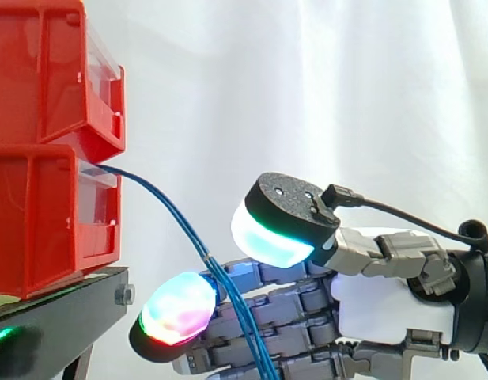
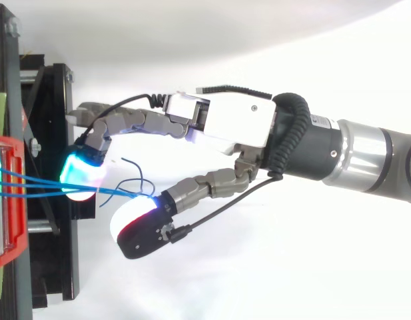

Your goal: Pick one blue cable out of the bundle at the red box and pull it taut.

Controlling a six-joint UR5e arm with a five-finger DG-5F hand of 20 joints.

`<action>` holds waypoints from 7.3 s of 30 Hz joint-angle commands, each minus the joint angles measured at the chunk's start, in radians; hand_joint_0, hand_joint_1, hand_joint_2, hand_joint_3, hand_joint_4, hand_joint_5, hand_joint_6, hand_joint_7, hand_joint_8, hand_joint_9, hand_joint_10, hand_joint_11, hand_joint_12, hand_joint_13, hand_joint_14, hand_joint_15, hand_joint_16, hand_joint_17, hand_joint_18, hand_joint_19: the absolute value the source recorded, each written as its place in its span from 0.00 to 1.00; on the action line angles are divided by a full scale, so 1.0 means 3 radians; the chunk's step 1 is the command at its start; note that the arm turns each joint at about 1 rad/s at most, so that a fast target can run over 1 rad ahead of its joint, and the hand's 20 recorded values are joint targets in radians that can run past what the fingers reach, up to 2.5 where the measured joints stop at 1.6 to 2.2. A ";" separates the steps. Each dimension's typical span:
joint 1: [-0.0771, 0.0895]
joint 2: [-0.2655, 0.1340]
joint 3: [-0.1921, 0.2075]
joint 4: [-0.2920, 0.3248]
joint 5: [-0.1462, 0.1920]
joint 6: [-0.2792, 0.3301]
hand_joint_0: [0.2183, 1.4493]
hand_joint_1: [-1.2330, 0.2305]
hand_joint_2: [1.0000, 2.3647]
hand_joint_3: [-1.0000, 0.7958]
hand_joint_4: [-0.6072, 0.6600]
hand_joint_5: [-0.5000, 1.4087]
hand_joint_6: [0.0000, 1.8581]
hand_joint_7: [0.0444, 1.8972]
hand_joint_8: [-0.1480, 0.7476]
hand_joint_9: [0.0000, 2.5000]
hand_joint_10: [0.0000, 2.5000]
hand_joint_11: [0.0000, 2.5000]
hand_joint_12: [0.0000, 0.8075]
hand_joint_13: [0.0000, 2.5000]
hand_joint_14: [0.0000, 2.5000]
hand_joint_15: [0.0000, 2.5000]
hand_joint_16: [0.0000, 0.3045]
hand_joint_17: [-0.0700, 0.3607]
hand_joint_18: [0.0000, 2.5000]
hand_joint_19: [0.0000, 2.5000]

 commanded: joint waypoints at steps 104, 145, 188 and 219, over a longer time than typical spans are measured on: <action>-0.0075 0.0194 0.0191 -0.0868 -0.0106 0.0299 0.39 0.21 0.01 0.38 0.61 0.16 0.49 0.48 0.51 0.14 0.00 0.05 0.45 0.08 0.00 0.00 0.17 0.44 0.15 0.03; -0.0075 0.0204 0.0222 -0.0909 -0.0121 0.0319 0.40 0.18 0.00 0.31 0.64 0.16 0.49 0.49 0.52 0.16 0.00 0.05 0.44 0.08 0.00 0.00 0.17 0.44 0.16 0.03; -0.0091 0.0291 0.0314 -0.1445 -0.0162 0.0467 0.37 0.25 0.01 0.45 0.55 0.17 0.48 0.51 0.53 0.16 0.00 0.05 0.44 0.08 0.00 0.00 0.17 0.44 0.15 0.04; -0.0091 0.0312 0.0314 -0.1461 -0.0152 0.0467 0.26 0.23 0.00 0.28 0.65 0.16 0.48 0.45 0.52 0.14 0.00 0.05 0.46 0.06 0.00 0.00 0.18 0.45 0.13 0.05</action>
